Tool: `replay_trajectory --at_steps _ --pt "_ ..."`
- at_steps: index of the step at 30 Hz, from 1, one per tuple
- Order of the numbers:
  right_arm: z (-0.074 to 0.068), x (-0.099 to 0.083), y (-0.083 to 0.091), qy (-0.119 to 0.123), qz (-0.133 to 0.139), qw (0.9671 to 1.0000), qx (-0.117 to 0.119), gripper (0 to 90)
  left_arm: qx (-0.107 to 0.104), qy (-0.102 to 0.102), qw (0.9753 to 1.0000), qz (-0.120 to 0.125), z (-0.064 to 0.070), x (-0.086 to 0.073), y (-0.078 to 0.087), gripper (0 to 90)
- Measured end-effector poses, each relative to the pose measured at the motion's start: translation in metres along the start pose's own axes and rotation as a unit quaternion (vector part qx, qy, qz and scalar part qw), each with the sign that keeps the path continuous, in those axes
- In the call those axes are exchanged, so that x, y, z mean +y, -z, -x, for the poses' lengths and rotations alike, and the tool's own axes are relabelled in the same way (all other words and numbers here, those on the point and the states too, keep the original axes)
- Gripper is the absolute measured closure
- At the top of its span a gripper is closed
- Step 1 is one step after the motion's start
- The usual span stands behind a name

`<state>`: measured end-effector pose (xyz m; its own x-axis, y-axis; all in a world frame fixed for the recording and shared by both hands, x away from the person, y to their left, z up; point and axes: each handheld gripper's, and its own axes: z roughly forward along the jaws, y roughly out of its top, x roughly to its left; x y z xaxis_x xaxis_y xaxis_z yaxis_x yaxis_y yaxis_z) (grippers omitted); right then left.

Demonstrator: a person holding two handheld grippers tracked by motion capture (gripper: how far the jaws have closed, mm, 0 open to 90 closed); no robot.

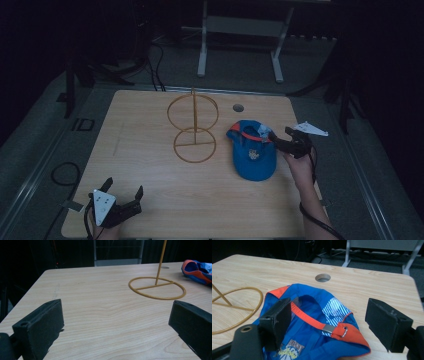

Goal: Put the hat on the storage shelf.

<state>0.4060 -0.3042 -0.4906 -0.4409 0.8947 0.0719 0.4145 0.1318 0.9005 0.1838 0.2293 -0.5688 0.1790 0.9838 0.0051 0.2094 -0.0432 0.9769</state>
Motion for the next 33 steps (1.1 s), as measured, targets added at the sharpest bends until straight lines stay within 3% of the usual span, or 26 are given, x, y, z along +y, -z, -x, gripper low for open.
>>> replay_trajectory --at_steps 5,9,14,20,31,33 --pt "0.003 0.003 -0.012 -0.001 -0.013 0.9999 -0.007 21.7 0.000 0.002 1.0000 -0.001 0.000 0.000 0.000 0.1" --pt "0.004 0.004 -0.027 0.015 -0.031 0.9992 -0.022 23.2 -0.001 -0.001 1.0000 -0.001 0.001 -0.001 0.000 0.1" --pt "0.005 0.001 -0.048 0.044 -0.068 0.9958 -0.043 27.8 -0.002 -0.001 1.0000 0.000 0.000 -0.001 0.000 0.1" --pt "0.009 0.002 -0.067 0.049 -0.098 0.9928 -0.049 29.3 -0.003 0.000 1.0000 -0.002 -0.001 -0.001 0.000 0.1" --pt "0.018 -0.008 -0.094 0.027 -0.136 0.9884 -0.063 30.9 -0.002 0.011 0.9999 0.003 -0.003 -0.002 0.001 0.1" --pt "0.020 -0.010 -0.098 0.019 -0.140 0.9885 -0.055 31.4 -0.003 0.011 0.9999 0.002 -0.003 -0.002 0.001 0.1"
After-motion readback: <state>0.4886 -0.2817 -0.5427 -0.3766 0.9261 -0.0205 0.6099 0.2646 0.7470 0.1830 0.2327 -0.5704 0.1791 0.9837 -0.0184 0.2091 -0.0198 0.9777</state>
